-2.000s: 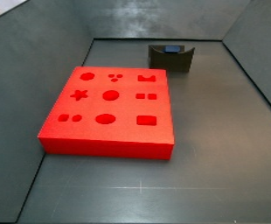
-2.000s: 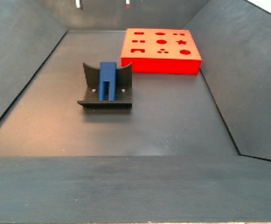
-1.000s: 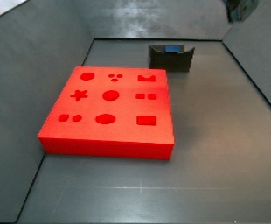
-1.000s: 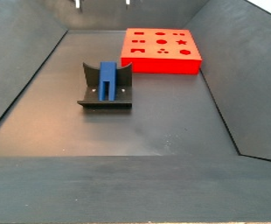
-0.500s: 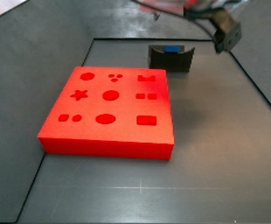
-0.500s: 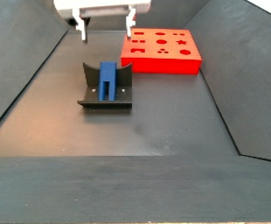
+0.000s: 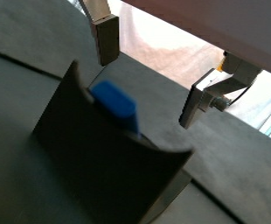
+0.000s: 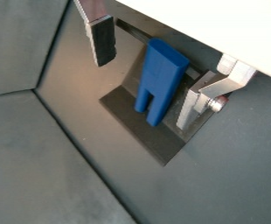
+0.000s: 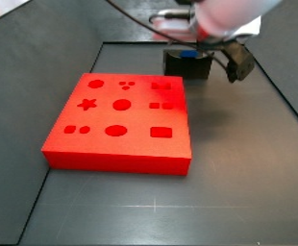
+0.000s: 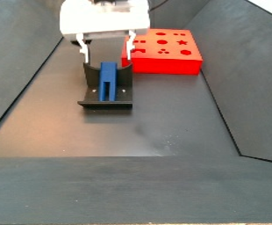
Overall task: Pick up the square-circle object. Move up. Place the square-circle object on the fixture. Regrasp the square-circle object. Move to above the board. Insert the square-circle object.
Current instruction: Regrasp the square-circle object, then move to above the board.
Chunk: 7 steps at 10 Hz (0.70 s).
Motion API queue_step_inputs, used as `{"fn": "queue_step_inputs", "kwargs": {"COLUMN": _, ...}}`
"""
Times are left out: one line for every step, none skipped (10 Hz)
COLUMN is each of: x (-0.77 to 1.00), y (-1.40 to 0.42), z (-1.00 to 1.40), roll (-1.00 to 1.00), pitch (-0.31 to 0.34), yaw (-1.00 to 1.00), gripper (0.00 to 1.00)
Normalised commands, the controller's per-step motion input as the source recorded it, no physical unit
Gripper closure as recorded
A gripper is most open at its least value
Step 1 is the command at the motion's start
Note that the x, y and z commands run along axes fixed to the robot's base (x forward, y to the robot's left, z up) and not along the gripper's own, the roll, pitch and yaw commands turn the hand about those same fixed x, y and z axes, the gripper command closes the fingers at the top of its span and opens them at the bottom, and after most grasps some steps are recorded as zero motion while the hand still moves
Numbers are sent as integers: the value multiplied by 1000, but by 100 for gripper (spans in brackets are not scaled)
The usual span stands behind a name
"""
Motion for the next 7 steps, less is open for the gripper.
{"fn": "queue_step_inputs", "kwargs": {"x": 90, "y": 10, "z": -639, "roll": 68, "pitch": -12, "yaw": 12, "gripper": 0}}
{"fn": "queue_step_inputs", "kwargs": {"x": 70, "y": 9, "z": -412, "roll": 61, "pitch": -23, "yaw": 23, "gripper": 0}}
{"fn": "queue_step_inputs", "kwargs": {"x": 67, "y": 8, "z": -316, "roll": 57, "pitch": -26, "yaw": 26, "gripper": 0}}
{"fn": "queue_step_inputs", "kwargs": {"x": 31, "y": 0, "z": -172, "roll": 49, "pitch": -17, "yaw": 31, "gripper": 0}}
{"fn": "queue_step_inputs", "kwargs": {"x": 0, "y": 0, "z": -333, "roll": 0, "pitch": 0, "yaw": 0, "gripper": 100}}
{"fn": "queue_step_inputs", "kwargs": {"x": -49, "y": 149, "z": 1000, "roll": 245, "pitch": 120, "yaw": -282, "gripper": 100}}
{"fn": "queue_step_inputs", "kwargs": {"x": -49, "y": 149, "z": 1000, "roll": 244, "pitch": 121, "yaw": -282, "gripper": 100}}
